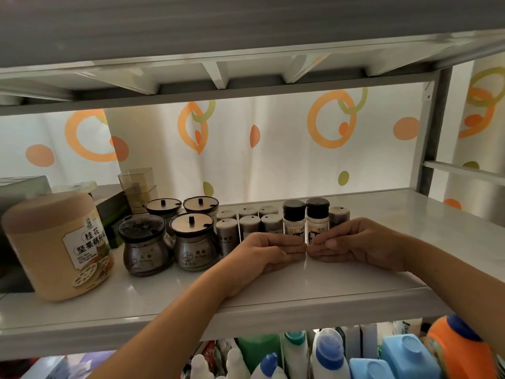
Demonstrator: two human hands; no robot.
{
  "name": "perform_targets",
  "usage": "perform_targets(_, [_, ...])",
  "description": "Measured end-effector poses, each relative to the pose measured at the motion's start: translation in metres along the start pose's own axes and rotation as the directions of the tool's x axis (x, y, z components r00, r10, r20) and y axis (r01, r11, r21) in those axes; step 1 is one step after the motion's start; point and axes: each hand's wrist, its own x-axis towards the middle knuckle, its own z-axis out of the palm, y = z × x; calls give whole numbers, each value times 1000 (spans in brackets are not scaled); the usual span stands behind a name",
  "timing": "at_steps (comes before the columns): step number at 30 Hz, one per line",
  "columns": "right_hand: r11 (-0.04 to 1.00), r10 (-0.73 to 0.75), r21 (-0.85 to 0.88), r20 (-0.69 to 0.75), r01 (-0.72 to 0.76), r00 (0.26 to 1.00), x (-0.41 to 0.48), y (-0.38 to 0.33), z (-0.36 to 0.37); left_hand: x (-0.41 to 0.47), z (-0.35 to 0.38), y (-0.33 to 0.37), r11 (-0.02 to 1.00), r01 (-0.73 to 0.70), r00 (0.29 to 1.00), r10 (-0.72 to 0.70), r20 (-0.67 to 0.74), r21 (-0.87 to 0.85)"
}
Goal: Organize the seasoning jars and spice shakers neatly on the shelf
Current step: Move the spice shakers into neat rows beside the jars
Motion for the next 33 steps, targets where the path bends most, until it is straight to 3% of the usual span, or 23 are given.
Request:
perform_targets(7, [998, -3, -64, 24, 4, 1000, -2, -1, 11, -31, -16, 5, 986, -35, 999, 30, 31, 161])
perform_targets(13, [951, -33, -300, 126, 70, 991, 19, -3, 70, -72, -65, 9, 983, -12, 1000, 16, -22, 181])
perform_targets(28, [982, -31, -186, 47, 39, 998, 44, 2, 88, -71, -84, 2, 996, -37, 996, 44, -82, 82])
perform_targets(33, [981, -54, -181, 100, 71, 994, 46, -2, 103, -82, -92, 4, 995, -37, 995, 46, -88, 96])
